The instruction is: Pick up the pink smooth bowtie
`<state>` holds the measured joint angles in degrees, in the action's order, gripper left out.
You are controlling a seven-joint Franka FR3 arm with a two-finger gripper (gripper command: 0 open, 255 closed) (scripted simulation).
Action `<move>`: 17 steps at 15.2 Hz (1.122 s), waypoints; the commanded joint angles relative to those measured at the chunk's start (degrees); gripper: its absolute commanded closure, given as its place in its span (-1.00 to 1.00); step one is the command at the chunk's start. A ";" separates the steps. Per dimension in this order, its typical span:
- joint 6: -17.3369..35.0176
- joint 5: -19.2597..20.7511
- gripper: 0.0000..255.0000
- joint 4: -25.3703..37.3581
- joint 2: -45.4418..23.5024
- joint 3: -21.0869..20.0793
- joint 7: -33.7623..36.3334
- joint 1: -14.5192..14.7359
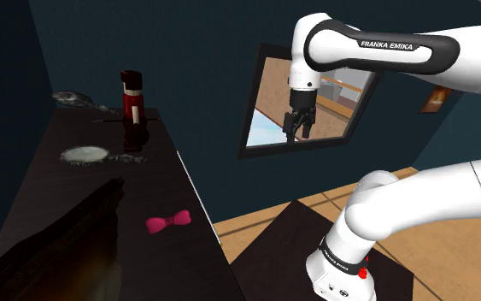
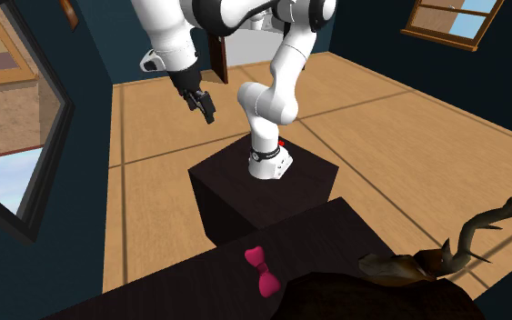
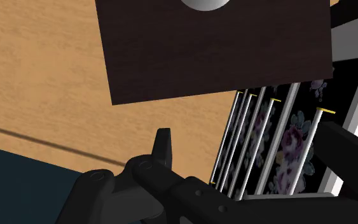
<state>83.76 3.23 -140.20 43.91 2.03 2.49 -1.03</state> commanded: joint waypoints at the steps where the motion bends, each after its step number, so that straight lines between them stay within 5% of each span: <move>1: 0.00 0.00 -1.00 0.00 0.00 0.00 0.00 0.00; 17: 26.02 -9.31 -1.00 -3.22 -15.98 -12.76 4.32 11.06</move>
<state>108.40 -5.73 -143.73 29.04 -9.96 6.61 9.42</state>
